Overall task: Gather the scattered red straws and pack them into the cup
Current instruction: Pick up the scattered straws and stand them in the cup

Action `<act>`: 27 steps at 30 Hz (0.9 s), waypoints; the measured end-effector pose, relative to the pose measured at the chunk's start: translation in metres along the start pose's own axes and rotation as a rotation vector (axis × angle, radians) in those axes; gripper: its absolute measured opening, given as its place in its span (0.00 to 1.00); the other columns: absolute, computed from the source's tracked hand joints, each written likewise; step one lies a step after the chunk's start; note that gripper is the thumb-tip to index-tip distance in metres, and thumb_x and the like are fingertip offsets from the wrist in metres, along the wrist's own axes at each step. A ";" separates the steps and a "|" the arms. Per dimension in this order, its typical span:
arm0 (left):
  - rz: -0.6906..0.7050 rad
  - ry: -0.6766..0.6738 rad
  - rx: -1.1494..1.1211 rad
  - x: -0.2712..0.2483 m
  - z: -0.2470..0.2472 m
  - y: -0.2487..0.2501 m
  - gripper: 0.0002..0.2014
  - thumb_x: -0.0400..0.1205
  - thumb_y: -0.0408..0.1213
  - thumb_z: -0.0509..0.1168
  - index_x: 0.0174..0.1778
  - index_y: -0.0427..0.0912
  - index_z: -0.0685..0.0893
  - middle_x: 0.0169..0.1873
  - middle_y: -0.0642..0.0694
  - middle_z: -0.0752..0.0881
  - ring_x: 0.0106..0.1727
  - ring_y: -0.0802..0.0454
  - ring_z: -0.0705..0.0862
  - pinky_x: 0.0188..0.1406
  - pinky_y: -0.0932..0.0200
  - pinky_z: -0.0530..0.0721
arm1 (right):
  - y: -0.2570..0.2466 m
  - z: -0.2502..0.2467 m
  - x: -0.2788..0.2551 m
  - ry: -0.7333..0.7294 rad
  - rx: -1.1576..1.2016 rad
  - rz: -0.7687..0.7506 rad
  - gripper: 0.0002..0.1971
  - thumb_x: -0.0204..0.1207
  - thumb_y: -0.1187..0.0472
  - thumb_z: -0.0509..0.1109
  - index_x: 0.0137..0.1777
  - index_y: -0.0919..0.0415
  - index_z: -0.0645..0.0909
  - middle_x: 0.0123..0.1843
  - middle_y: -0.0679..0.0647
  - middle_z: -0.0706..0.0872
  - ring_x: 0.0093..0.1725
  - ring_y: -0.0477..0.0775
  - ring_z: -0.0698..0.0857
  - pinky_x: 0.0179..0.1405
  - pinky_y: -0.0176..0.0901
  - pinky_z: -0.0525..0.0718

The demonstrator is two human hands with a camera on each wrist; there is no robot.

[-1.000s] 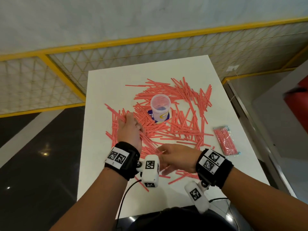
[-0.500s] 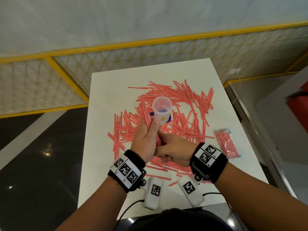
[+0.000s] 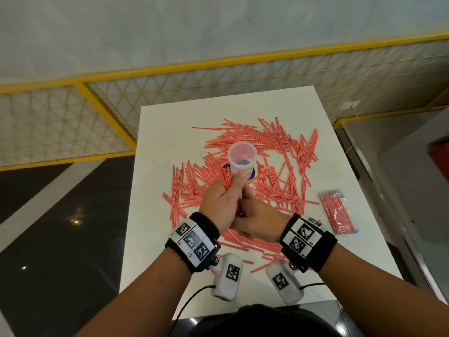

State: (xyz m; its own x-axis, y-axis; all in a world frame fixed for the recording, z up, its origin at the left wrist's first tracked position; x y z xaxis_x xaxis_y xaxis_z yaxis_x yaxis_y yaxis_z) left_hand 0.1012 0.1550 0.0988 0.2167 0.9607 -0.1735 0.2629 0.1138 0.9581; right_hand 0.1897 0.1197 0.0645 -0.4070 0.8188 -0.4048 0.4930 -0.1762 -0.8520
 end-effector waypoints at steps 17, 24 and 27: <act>-0.115 -0.018 0.216 -0.025 -0.039 -0.063 0.25 0.89 0.59 0.58 0.31 0.45 0.71 0.24 0.48 0.70 0.27 0.49 0.71 0.36 0.49 0.73 | 0.153 0.059 -0.016 0.021 -0.955 0.216 0.24 0.83 0.70 0.58 0.79 0.67 0.67 0.73 0.64 0.70 0.68 0.63 0.76 0.63 0.51 0.85; -0.191 -0.027 0.242 -0.030 -0.039 -0.082 0.24 0.88 0.60 0.59 0.33 0.47 0.73 0.25 0.55 0.73 0.29 0.52 0.73 0.38 0.48 0.78 | 0.143 0.046 0.005 0.028 -1.023 0.239 0.18 0.83 0.70 0.59 0.71 0.66 0.73 0.66 0.63 0.77 0.62 0.63 0.79 0.63 0.53 0.83; -0.215 -0.036 0.248 -0.028 -0.040 -0.086 0.21 0.89 0.59 0.60 0.33 0.52 0.74 0.23 0.59 0.74 0.28 0.55 0.74 0.38 0.50 0.77 | 0.140 0.036 0.012 0.056 -0.981 0.276 0.19 0.82 0.71 0.59 0.72 0.64 0.72 0.68 0.62 0.77 0.65 0.62 0.78 0.65 0.52 0.82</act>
State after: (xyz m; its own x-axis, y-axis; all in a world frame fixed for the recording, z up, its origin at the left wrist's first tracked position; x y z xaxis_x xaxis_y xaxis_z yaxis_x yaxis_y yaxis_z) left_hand 0.0352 0.1282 0.0303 0.1630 0.9115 -0.3777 0.5262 0.2435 0.8147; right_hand 0.2263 0.0849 -0.0717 -0.1598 0.8460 -0.5087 0.9871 0.1421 -0.0737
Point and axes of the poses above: each hand's wrist, its own x-axis towards the middle knuckle, its own z-axis out of the palm, y = z × x, the point moved 7 cm from there along x, towards the middle knuckle
